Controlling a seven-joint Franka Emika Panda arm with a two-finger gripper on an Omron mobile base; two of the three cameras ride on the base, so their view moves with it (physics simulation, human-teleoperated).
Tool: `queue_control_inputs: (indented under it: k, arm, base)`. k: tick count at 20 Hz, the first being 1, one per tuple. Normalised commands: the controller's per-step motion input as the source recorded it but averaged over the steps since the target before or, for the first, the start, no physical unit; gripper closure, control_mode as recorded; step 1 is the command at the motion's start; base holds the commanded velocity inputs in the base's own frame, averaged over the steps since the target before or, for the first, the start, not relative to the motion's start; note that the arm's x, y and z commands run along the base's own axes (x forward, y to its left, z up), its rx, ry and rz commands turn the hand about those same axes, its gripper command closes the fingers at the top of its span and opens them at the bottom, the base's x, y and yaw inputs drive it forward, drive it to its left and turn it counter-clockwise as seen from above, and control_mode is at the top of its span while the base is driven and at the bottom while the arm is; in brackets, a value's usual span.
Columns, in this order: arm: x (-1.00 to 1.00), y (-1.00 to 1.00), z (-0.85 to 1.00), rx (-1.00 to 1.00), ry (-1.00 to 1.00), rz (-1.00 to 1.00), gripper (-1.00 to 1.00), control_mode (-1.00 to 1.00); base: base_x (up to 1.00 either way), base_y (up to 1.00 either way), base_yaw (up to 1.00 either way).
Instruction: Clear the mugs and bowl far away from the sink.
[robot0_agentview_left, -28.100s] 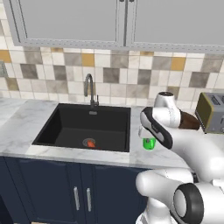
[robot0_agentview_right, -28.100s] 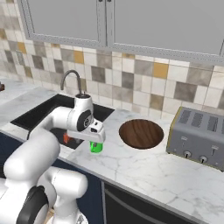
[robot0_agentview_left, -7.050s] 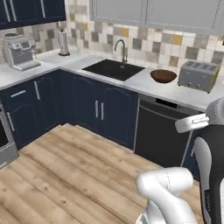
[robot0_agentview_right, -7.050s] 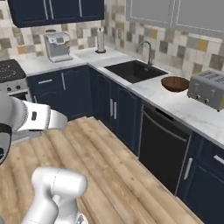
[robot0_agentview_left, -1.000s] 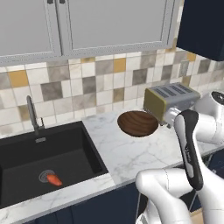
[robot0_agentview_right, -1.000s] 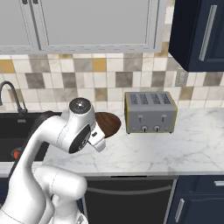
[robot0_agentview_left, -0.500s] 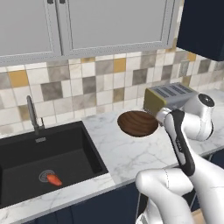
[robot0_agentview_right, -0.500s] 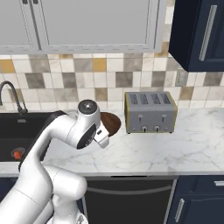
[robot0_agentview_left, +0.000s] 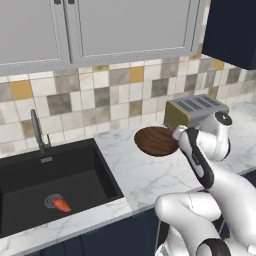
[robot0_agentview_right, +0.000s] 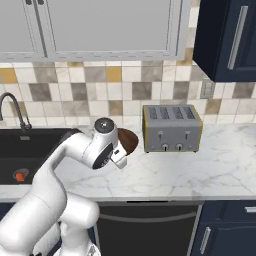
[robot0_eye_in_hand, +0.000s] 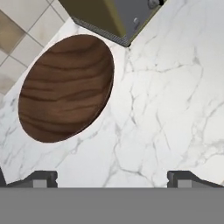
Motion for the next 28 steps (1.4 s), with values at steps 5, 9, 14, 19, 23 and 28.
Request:
queue_control_inputs:
  k: [5,9,14,19,23,28]
  arm:
    - [0.41,0.00,-0.35,0.01,0.05,-0.02,-1.00,-1.00]
    - [0.37,0.00,-0.38,0.04,0.10,0.00,-1.00,-1.00]
    - [0.38,0.00,-0.32,0.14,0.18,0.00,-1.00,-1.00]
    - [0.39,0.00,-0.23,0.10,0.15,0.00,-1.00,-1.00]
    - [0.40,0.00,-0.14,0.03,0.11,0.00,-1.00,-1.00]
    - [0.35,0.00,-0.17,0.00,0.04,0.00,-1.00,-1.00]
  base:
    - [0.00,0.00,0.00]
    - [0.00,0.00,0.00]
    - [0.00,0.00,0.00]
    - [0.00,0.00,0.00]
    - [0.00,0.00,0.00]
    - [0.00,0.00,0.00]
